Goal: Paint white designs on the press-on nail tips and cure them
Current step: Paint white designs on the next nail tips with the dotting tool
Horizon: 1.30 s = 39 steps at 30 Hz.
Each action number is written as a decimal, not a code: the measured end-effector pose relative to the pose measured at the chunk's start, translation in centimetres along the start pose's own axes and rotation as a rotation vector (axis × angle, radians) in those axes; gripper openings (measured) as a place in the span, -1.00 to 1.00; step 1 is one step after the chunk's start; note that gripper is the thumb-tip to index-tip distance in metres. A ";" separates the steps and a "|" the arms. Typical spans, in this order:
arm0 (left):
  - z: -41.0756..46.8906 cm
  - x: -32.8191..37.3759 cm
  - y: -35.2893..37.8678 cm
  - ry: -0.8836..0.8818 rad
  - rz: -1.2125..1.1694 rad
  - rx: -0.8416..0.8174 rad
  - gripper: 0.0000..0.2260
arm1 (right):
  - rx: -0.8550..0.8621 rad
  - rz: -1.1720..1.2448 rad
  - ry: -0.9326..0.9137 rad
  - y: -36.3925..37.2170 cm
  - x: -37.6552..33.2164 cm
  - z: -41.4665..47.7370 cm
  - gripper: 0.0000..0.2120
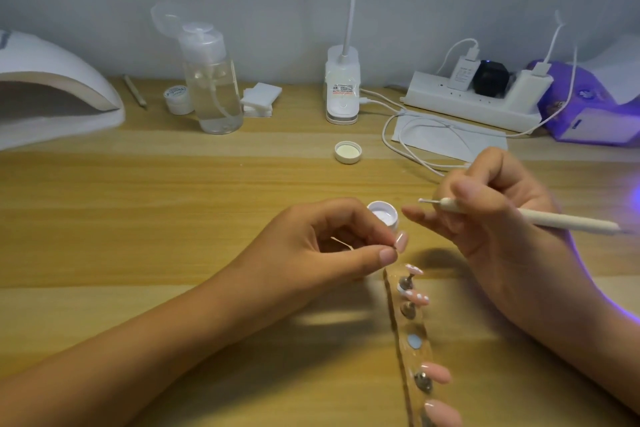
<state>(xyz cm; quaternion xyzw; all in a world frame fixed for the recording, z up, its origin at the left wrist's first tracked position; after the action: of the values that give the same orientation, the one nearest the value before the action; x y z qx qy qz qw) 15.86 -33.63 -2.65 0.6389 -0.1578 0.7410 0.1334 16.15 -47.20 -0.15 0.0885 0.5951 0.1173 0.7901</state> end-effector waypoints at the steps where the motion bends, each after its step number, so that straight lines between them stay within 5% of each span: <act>1: 0.0 -0.2 0.1 -0.009 -0.009 -0.005 -0.95 | -0.021 0.006 0.007 0.3 0.0 -0.2 -0.84; 6: 0.0 -0.2 0.2 -0.013 -0.038 -0.008 -0.94 | -0.078 -0.025 0.042 1.3 0.1 -0.7 -0.70; 39: 0.1 -0.7 0.1 -0.031 -0.064 -0.010 -0.96 | -0.111 -0.087 0.051 1.7 0.6 -0.7 -0.79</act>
<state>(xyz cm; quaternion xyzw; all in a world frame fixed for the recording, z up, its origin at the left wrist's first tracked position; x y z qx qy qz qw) 15.96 -33.78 -3.31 0.6544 -0.1430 0.7256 0.1577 15.46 -45.42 -0.39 0.0158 0.6108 0.1180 0.7828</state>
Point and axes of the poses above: each hand's wrist, its own z-axis towards the middle knuckle, its own y-axis out of the palm, x = y × z, the point moved 10 cm from there along z, towards the middle knuckle, and after that the axes turned 9 degrees about x, right-handed, at the moved point
